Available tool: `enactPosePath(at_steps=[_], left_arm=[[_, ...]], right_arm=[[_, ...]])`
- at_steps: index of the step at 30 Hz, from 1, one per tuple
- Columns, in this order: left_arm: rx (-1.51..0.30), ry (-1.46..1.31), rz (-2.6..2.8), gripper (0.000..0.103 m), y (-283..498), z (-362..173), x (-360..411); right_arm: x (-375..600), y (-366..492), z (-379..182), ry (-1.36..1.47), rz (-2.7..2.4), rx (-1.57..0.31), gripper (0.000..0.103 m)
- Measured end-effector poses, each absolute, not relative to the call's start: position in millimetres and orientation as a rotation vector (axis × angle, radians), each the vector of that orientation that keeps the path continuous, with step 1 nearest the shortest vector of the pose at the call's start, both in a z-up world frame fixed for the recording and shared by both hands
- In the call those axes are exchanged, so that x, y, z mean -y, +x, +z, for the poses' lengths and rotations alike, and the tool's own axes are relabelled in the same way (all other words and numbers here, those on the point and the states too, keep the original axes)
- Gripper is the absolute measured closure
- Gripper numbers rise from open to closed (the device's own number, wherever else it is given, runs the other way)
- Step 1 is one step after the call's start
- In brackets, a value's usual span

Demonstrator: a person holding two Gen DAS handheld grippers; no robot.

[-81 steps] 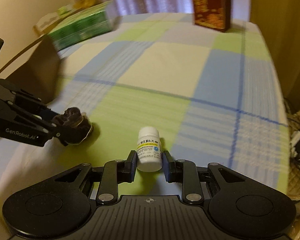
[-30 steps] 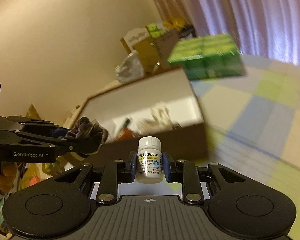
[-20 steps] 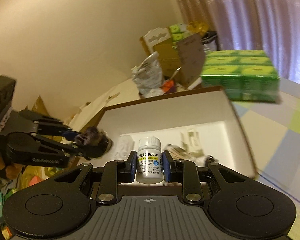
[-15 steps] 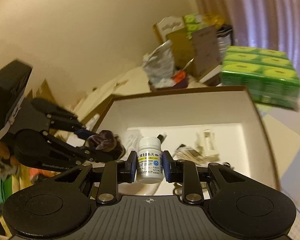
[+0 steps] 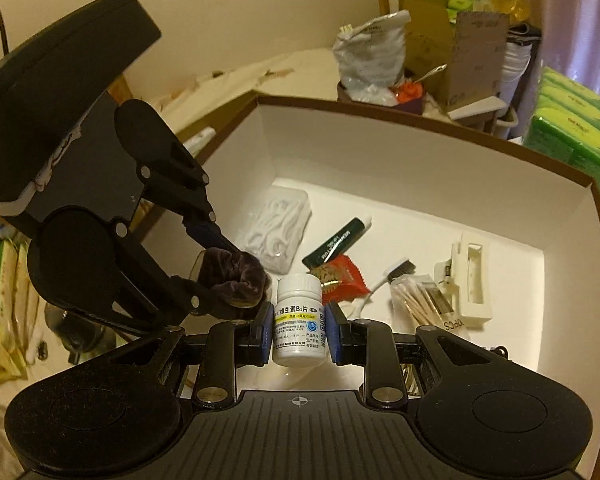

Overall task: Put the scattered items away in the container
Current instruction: 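Lower both items into the box and open both tools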

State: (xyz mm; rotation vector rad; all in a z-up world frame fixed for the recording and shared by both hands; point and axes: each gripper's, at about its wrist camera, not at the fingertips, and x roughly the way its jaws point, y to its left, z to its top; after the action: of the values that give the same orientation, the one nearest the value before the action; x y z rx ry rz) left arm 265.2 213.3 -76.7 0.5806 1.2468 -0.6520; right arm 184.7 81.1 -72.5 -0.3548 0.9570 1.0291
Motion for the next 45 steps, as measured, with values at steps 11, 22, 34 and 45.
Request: enactPosePath(at_steps=[11, 22, 34, 45], left_arm=[[-1.216, 0.601, -0.666, 0.044, 270, -74, -218], [-1.196, 0.582, -0.652, 0.044, 271, -74, -214], [-1.189, 0.56, -0.646, 0.042, 273, -75, -211], [-1.18, 0.569, -0.615, 0.031, 275, -73, -211]], right_arm=[[-87, 198, -88, -0.443, 1.028, -1.028, 0.073], [-90, 204, -100, -0.669, 0.941, -1.035, 0.073], [-90, 213, -99, -0.558, 0.992, -1.101, 0.073], [-87, 211, -93, -0.551, 1.013, -1.089, 0.066]])
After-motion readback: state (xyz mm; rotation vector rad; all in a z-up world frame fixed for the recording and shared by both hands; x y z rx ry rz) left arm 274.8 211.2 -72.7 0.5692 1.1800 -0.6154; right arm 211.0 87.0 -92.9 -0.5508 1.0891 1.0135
